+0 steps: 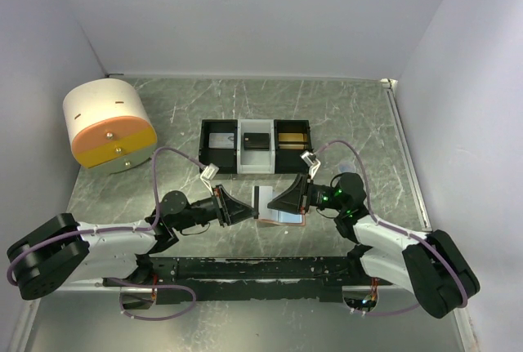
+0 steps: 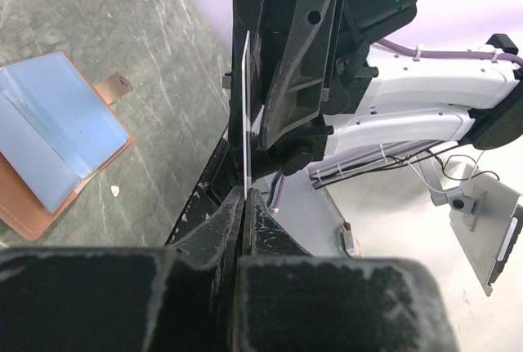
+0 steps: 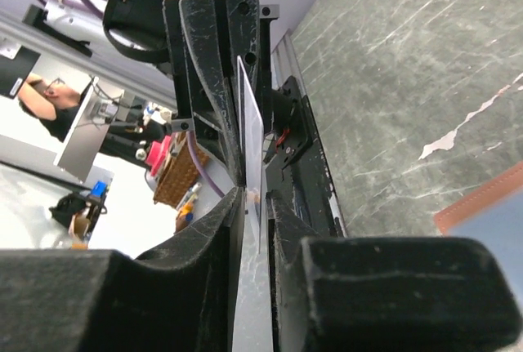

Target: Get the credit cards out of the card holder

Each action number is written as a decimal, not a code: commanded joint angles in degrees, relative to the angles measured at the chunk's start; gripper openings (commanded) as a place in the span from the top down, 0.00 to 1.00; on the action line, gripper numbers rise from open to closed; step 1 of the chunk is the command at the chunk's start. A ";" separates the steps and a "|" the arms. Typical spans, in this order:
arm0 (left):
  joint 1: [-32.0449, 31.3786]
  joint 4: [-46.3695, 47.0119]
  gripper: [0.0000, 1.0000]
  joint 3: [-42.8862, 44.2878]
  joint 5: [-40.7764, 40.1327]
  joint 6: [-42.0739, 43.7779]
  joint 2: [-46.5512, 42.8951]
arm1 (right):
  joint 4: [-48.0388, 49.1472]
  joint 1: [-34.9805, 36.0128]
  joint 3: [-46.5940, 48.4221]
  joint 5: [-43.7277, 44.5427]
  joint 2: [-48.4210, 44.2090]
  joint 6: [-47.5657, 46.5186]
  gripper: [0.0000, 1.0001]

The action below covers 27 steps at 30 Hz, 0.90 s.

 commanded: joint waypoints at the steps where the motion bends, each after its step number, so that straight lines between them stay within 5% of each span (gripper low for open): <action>1: 0.43 3.04 0.93 1.87 0.64 -0.09 -1.00 | -1.38 0.27 2.87 -4.50 -0.11 -2.13 0.85; 14: 0.43 3.95 0.93 2.30 3.28 -0.15 0.42 | 9.20 0.45 2.16 -2.53 0.67 7.44 0.88; 22: 0.43 7.09 0.93 -0.06 1.65 -1.27 -0.06 | 6.24 1.56 2.97 -0.55 2.05 6.78 0.95; 27: 0.43 0.90 0.91 1.86 3.48 0.66 -1.02 | 6.39 2.21 2.84 0.02 0.87 7.37 1.00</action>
